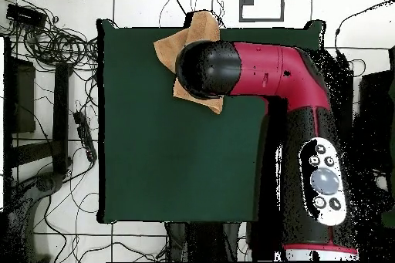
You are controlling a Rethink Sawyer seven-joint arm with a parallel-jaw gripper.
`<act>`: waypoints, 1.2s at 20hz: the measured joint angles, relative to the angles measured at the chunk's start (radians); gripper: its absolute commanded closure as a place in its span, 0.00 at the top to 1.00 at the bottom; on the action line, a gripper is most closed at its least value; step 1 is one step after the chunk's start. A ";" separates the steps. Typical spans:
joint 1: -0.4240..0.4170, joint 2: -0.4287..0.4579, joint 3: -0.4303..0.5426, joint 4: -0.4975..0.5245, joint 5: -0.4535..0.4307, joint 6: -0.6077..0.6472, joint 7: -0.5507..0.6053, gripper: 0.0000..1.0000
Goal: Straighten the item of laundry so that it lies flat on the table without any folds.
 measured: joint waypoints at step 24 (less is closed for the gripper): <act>0.078 0.300 -0.091 0.033 0.002 -0.232 0.000 1.00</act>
